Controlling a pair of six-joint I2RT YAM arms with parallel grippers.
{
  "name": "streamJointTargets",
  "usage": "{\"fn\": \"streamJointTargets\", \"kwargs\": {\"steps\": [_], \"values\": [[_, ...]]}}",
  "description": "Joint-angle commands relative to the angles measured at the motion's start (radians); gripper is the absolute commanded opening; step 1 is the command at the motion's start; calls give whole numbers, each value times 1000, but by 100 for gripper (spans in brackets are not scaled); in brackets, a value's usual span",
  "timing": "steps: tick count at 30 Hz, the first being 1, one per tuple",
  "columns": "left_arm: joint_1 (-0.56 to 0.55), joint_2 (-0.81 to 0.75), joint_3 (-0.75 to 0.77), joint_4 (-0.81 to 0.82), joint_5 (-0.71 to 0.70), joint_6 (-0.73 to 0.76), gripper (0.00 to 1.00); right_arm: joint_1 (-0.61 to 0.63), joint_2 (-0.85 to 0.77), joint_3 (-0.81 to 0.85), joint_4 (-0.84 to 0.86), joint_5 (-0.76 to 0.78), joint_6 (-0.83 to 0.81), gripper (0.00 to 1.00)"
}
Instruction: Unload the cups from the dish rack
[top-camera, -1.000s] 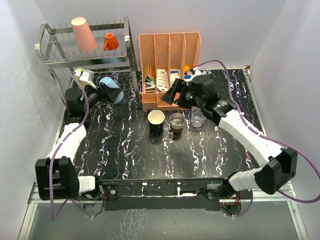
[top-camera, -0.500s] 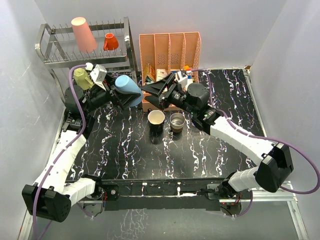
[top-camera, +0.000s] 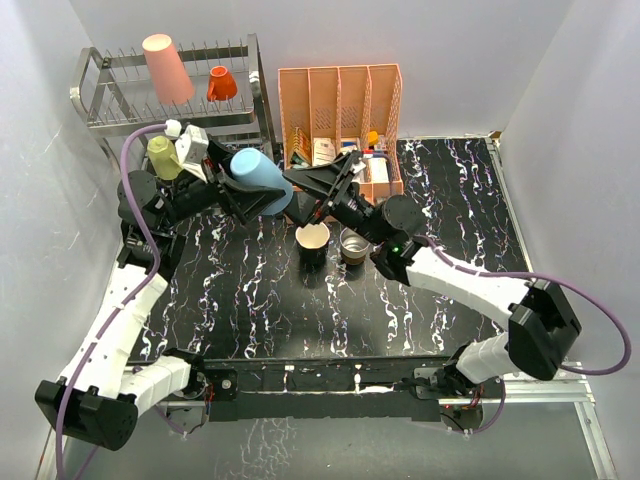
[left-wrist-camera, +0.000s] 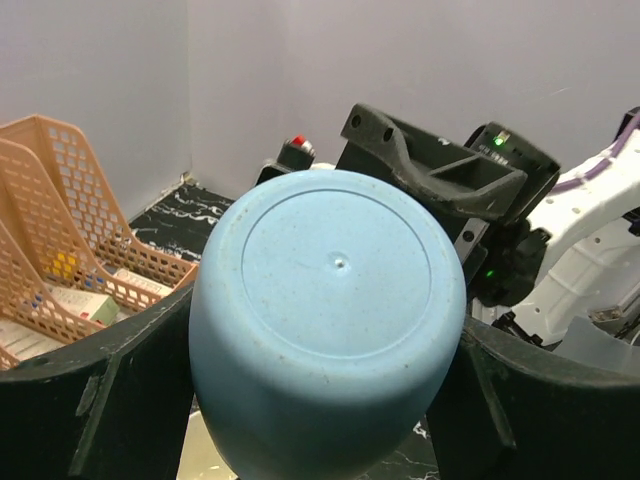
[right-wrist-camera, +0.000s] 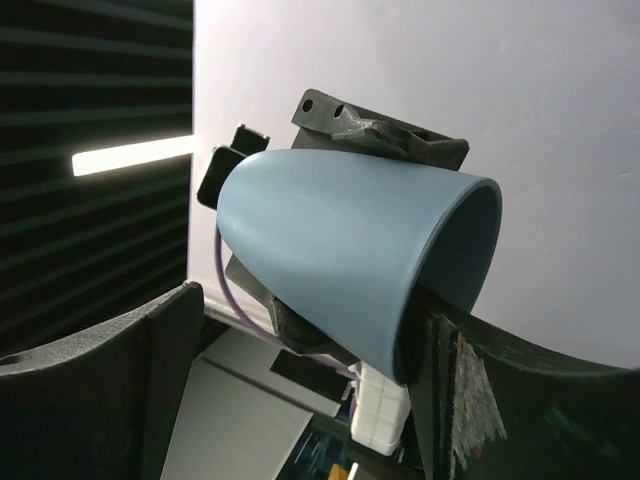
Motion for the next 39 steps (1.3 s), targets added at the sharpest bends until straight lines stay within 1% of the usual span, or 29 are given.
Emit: {"fn": "streamJointTargets", "kwargs": {"steps": [1,6,8,10,12,14,16,20,21,22,24,25,26,27,28,30,32,34,36,38,39], "values": [[-30,-28,56,62,-12,-54,1,37,45,8,328,25,95,78],[-47,-32,70,71,-1,-87,0,49,93,71,421,38,101,75],[-48,-37,74,71,11,-90,0,52,106,83,469,51,108,71],[-48,-41,73,78,26,-89,0,52,116,88,505,62,112,62],[-48,-44,74,89,49,-79,0,52,120,90,514,66,118,50],[-48,-44,74,95,72,-80,0,52,119,87,519,72,119,42],[-49,-42,73,99,94,-85,0,52,115,82,524,79,124,35],[-51,-41,68,102,127,-71,4,52,109,79,524,78,123,27],[-51,-42,67,99,131,-68,8,52,108,79,524,77,123,22],[-51,-42,64,97,134,-65,18,52,108,80,520,74,122,17],[-51,-43,54,76,133,-54,45,52,106,80,507,67,116,9],[-51,-46,48,62,127,-39,60,52,102,74,501,65,113,8],[-51,-50,41,47,122,-22,78,49,95,65,490,61,108,8],[-51,-56,34,27,114,-2,85,41,85,54,472,51,102,8],[-51,-62,31,-8,104,29,96,25,69,40,439,39,92,8],[-52,-76,34,-116,70,151,97,-12,16,-2,342,6,63,8],[-50,-86,36,-227,23,251,97,-71,-52,-29,177,-42,-4,8],[-50,-83,50,-372,-46,354,97,-130,-129,-20,-108,-78,-122,8],[-49,-85,47,-476,-142,421,97,-182,-180,45,-474,-82,-316,8],[-47,-99,21,-530,-246,474,97,-209,-195,134,-807,-30,-531,8],[-47,-103,7,-552,-288,490,97,-216,-190,169,-935,4,-642,8]]}}
